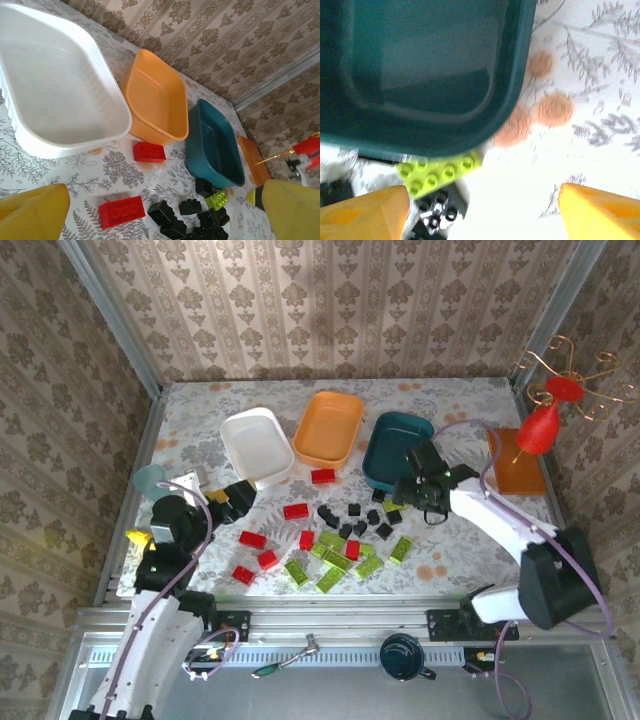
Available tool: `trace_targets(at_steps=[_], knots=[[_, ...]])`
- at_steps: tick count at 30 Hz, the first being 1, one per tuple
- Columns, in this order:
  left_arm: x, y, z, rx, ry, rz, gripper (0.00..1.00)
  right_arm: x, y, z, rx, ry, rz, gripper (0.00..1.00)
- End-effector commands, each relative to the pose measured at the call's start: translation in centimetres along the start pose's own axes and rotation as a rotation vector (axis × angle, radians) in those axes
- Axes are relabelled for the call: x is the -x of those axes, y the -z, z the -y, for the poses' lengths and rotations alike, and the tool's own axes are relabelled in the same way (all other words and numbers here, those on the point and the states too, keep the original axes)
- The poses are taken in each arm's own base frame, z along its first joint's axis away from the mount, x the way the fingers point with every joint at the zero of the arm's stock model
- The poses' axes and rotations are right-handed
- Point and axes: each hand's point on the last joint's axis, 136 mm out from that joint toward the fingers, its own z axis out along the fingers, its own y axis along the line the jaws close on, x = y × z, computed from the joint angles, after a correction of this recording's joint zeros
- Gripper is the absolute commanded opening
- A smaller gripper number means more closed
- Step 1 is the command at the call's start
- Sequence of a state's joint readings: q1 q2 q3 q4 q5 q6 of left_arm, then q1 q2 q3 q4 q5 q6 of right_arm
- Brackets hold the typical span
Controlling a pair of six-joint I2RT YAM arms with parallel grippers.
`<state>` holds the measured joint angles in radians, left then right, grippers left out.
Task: Sort the legos into containers by color
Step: Pick up the lego from the bottom-center of the table.
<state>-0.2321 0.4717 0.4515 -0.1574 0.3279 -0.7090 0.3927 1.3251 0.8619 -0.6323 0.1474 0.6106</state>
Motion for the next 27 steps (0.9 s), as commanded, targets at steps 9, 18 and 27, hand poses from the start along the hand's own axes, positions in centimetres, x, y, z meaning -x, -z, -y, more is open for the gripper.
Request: trace_targets(at_steps=[9,18,27], knots=[[-1.2,-0.9,-0.7,0.011,-0.025,-0.005,1.0,-8.4,-0.1,-0.2,0.038,-0.001,-0.113,0.78],[-1.8,-1.2,-0.7,0.006,-0.027,-0.025,1.0,-10.2,-2.1,-0.9,0.022,0.015,-0.166,0.76],[-2.1,-1.3,-0.8,0.006,-0.026,-0.033,1.0,-11.7,-3.8,-0.4,-0.03,0.034,-0.234,0.67]])
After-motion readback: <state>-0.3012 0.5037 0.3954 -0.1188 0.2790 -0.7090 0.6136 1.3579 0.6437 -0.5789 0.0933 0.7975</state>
